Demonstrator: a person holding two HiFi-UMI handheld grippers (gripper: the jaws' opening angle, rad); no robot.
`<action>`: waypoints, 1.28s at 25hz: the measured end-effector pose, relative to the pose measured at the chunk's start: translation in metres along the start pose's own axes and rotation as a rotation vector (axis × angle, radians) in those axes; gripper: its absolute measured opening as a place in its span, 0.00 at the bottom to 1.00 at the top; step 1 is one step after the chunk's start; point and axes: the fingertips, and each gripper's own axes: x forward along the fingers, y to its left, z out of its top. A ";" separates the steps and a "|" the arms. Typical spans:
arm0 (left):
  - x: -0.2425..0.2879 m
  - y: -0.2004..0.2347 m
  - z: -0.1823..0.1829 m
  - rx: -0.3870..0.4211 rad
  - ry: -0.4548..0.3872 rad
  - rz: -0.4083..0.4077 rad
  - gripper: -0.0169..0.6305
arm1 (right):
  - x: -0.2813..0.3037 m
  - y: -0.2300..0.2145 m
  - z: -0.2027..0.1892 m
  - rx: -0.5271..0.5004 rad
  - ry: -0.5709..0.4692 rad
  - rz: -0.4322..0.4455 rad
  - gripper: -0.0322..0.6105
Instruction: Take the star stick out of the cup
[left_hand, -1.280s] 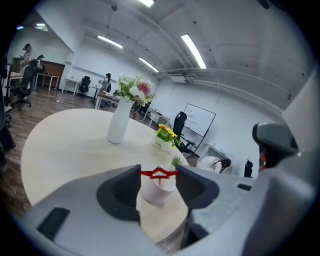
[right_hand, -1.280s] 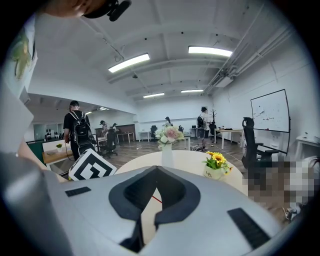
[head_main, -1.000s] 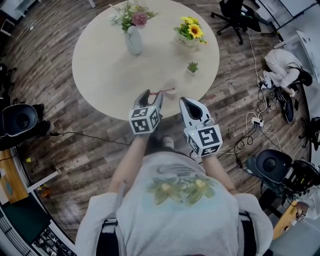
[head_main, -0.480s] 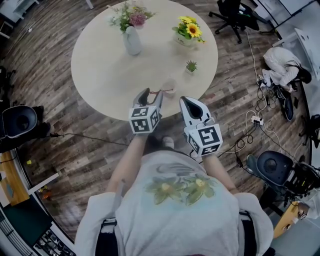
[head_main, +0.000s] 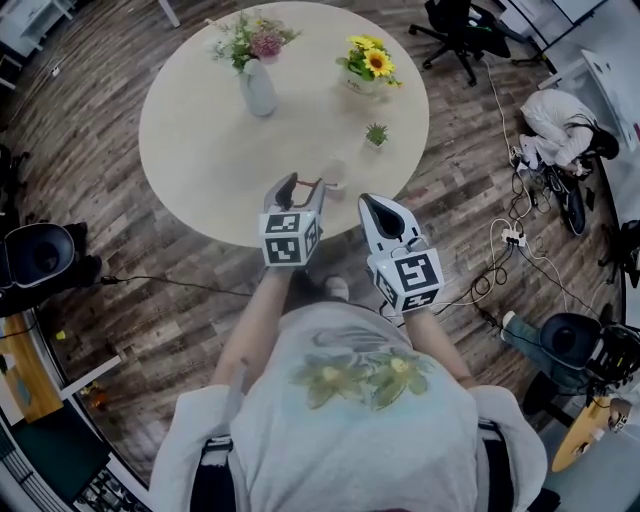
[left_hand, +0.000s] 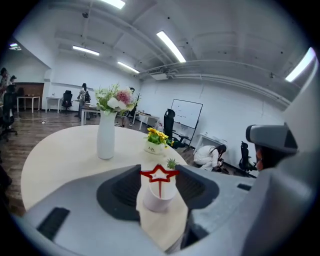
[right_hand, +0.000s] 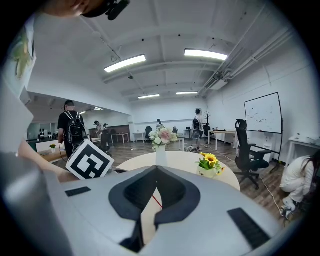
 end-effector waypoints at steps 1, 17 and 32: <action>0.000 -0.001 0.002 0.003 -0.001 -0.004 0.36 | 0.000 -0.001 0.001 0.001 -0.001 -0.002 0.07; 0.003 -0.012 0.032 0.088 -0.041 -0.023 0.36 | 0.001 -0.013 0.001 0.008 0.002 -0.023 0.07; -0.005 -0.027 0.067 0.172 -0.103 -0.039 0.36 | -0.002 -0.017 0.009 0.003 -0.014 -0.024 0.07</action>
